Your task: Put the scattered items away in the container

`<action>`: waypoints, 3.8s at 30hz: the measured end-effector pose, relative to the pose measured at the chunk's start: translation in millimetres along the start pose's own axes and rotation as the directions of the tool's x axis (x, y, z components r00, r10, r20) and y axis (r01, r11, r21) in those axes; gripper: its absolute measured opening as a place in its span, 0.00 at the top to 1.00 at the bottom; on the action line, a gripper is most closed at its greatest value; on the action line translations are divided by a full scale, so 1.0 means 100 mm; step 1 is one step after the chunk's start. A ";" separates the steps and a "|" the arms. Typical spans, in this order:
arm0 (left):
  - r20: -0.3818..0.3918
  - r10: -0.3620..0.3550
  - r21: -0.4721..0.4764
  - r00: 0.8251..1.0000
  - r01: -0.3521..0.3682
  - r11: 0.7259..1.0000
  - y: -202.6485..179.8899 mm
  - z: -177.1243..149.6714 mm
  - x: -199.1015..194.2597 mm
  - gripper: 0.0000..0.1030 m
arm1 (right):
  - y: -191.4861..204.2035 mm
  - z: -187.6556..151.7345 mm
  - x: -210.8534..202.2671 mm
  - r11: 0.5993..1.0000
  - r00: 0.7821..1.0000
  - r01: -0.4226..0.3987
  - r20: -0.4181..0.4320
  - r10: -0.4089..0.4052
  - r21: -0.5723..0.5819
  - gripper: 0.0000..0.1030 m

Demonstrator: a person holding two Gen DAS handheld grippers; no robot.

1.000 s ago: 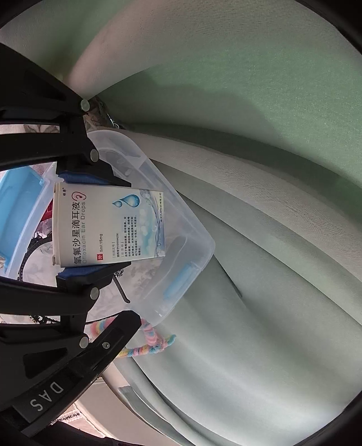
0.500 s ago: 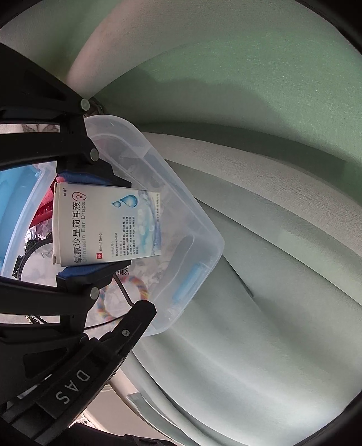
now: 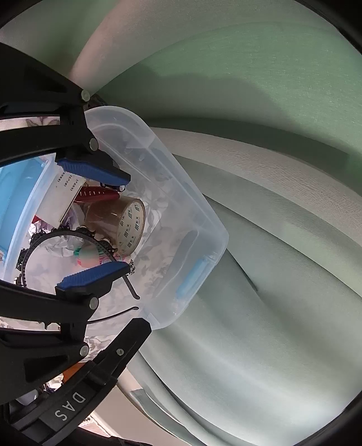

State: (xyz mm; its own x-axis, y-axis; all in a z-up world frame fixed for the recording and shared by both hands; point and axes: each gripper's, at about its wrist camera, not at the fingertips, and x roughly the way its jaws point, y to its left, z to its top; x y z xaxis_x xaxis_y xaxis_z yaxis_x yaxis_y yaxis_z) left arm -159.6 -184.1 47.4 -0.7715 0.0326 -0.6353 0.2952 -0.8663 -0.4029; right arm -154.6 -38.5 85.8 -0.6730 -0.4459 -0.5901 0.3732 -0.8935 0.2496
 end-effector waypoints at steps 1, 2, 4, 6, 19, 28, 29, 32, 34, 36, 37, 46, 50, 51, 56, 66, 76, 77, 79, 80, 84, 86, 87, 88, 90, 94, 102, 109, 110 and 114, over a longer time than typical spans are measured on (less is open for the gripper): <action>-0.002 0.000 0.001 1.000 0.000 1.000 0.00 0.00 0.00 0.42 | -0.02 -0.01 -0.02 1.000 1.000 0.002 0.001 -0.002 0.006 0.57; -0.004 -0.001 0.003 1.000 0.001 1.000 -0.06 0.01 0.09 0.40 | -0.03 -0.01 -0.03 1.000 1.000 0.003 0.000 -0.003 0.014 0.57; -0.004 -0.003 0.010 1.000 0.003 1.000 -0.11 0.00 0.09 0.40 | -0.06 -0.03 -0.06 1.000 1.000 0.001 -0.002 -0.001 0.027 0.57; -0.004 0.002 0.020 1.000 -0.002 1.000 -0.16 0.00 0.08 0.38 | -0.08 -0.05 -0.10 0.999 1.000 0.002 -0.001 -0.002 0.036 0.57; -0.006 -0.009 0.105 1.000 0.010 0.994 -0.45 -0.04 -0.16 0.30 | -0.27 -0.18 -0.55 0.993 0.999 0.033 0.029 -0.036 0.109 0.46; 0.009 -0.010 0.185 1.000 0.008 0.983 -0.72 -0.11 -0.41 0.23 | -0.44 -0.28 -0.95 0.980 0.995 0.079 0.044 -0.089 0.183 0.39; 0.008 -0.013 0.189 1.000 0.011 0.982 -0.74 -0.12 -0.45 0.23 | -0.44 -0.29 -1.03 0.979 0.995 0.085 0.043 -0.094 0.186 0.38; 0.014 0.004 0.222 1.000 -0.007 0.975 -0.81 -0.14 -0.57 0.20 | -0.48 -0.33 -1.17 0.974 0.994 0.098 0.037 -0.107 0.203 0.34; 0.024 0.009 0.249 1.000 -0.015 0.968 -0.86 -0.17 -0.65 0.20 | -0.50 -0.36 -1.24 0.972 0.993 0.103 0.037 -0.113 0.210 0.33; 0.032 0.010 0.268 0.999 -0.018 0.963 -0.90 -0.19 -0.73 0.19 | -0.52 -0.38 -1.29 0.971 0.992 0.108 0.040 -0.119 0.214 0.32; 0.036 0.011 0.275 0.999 -0.021 0.961 -0.92 -0.20 -0.77 0.18 | -0.52 -0.39 -1.33 0.970 0.992 0.111 0.041 -0.123 0.215 0.31; 0.039 0.011 0.325 0.999 -0.023 0.945 -1.03 -0.28 -0.90 0.10 | -0.59 -0.47 -1.58 0.959 0.983 0.171 0.029 -0.182 0.224 0.25; 0.043 0.013 0.359 0.999 -0.028 0.933 -1.07 -0.32 -0.96 0.10 | -0.60 -0.50 -1.66 0.957 0.980 0.193 0.015 -0.201 0.218 0.24; 0.044 0.013 0.366 0.999 -0.029 0.930 -1.07 -0.32 -0.97 0.10 | -0.60 -0.51 -1.68 0.956 0.979 0.198 0.012 -0.205 0.216 0.24; 0.063 0.027 0.412 0.998 -0.051 0.910 -1.11 -0.37 -1.01 0.10 | -0.61 -0.55 -1.74 0.955 0.977 0.211 -0.006 -0.215 0.209 0.23; 0.026 0.071 0.395 0.997 -0.075 0.915 -1.11 -0.40 -0.94 0.09 | -0.59 -0.54 -1.80 0.955 0.970 0.244 -0.036 -0.241 0.166 0.22; -0.011 0.101 0.390 0.995 -0.088 0.917 -1.11 -0.42 -0.87 0.09 | -0.57 -0.56 -1.76 0.959 0.965 0.258 -0.077 -0.250 0.119 0.21; -0.013 0.103 0.387 0.995 -0.090 0.918 -1.10 -0.42 -0.87 0.09 | -0.56 -0.57 -1.75 0.958 0.963 0.265 -0.080 -0.257 0.107 0.21; -0.014 0.110 0.385 0.994 -0.096 0.918 -1.10 -0.42 -0.86 0.09 | -0.55 -0.57 -1.76 0.959 0.962 0.268 -0.078 -0.261 0.095 0.20; -0.014 0.111 0.388 0.994 -0.097 0.917 -1.10 -0.42 -0.85 0.09 | -0.55 -0.57 -1.76 0.960 0.963 0.264 -0.076 -0.257 0.097 0.20; -0.005 0.127 0.403 0.992 -0.114 0.908 -1.15 -0.45 -0.85 0.09 | -0.57 -0.58 -1.78 0.961 0.965 0.259 -0.076 -0.252 0.101 0.20; -0.004 0.131 0.408 0.991 -0.118 0.905 -1.16 -0.47 -0.85 0.09 | -0.58 -0.59 -1.78 0.960 0.964 0.261 -0.080 -0.253 0.104 0.20; -0.008 0.131 0.408 0.991 -0.116 0.906 -1.16 -0.47 -0.84 0.09 | -0.59 -0.60 -1.78 0.959 0.964 0.261 -0.082 -0.253 0.108 0.20; -0.013 0.130 0.407 0.991 -0.114 0.906 -1.16 -0.48 -0.83 0.09 | -0.60 -0.60 -1.78 0.959 0.964 0.260 -0.083 -0.252 0.112 0.20; -0.019 0.133 0.407 0.991 -0.113 0.906 -1.17 -0.50 -0.82 0.09 | -0.62 -0.62 -1.78 0.958 0.963 0.263 -0.086 -0.254 0.116 0.20; -0.014 0.138 0.415 0.990 -0.120 0.902 -1.18 -0.51 -0.82 0.09 | -0.65 -0.63 -1.80 0.956 0.962 0.268 -0.088 -0.259 0.122 0.20; -0.013 0.146 0.422 0.989 -0.127 0.898 -1.19 -0.50 -0.81 0.09 | -0.67 -0.64 -1.81 0.952 0.960 0.275 -0.092 -0.264 0.133 0.20; -0.013 0.146 0.423 0.989 -0.127 0.897 -1.19 -0.50 -0.81 0.09 | -0.66 -0.64 -1.82 0.952 0.960 0.275 -0.092 -0.265 0.131 0.20; -0.013 0.146 0.423 0.989 -0.127 0.897 -1.19 -0.50 -0.81 0.09 | -0.66 -0.64 -1.82 0.952 0.960 0.275 -0.092 -0.265 0.131 0.20; -0.013 0.146 0.423 0.989 -0.127 0.897 -1.19 -0.51 -0.81 0.09 | -0.66 -0.64 -1.82 0.953 0.960 0.275 -0.093 -0.264 0.131 0.20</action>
State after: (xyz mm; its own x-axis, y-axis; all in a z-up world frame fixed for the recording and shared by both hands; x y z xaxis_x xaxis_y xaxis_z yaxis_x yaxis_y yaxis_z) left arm -103.8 -58.6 113.3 -0.7131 -0.0878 -0.6955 0.1240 -0.9923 -0.0019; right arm -15.9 104.9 127.6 -0.6854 -0.1871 -0.7037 0.0869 -0.9805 0.1760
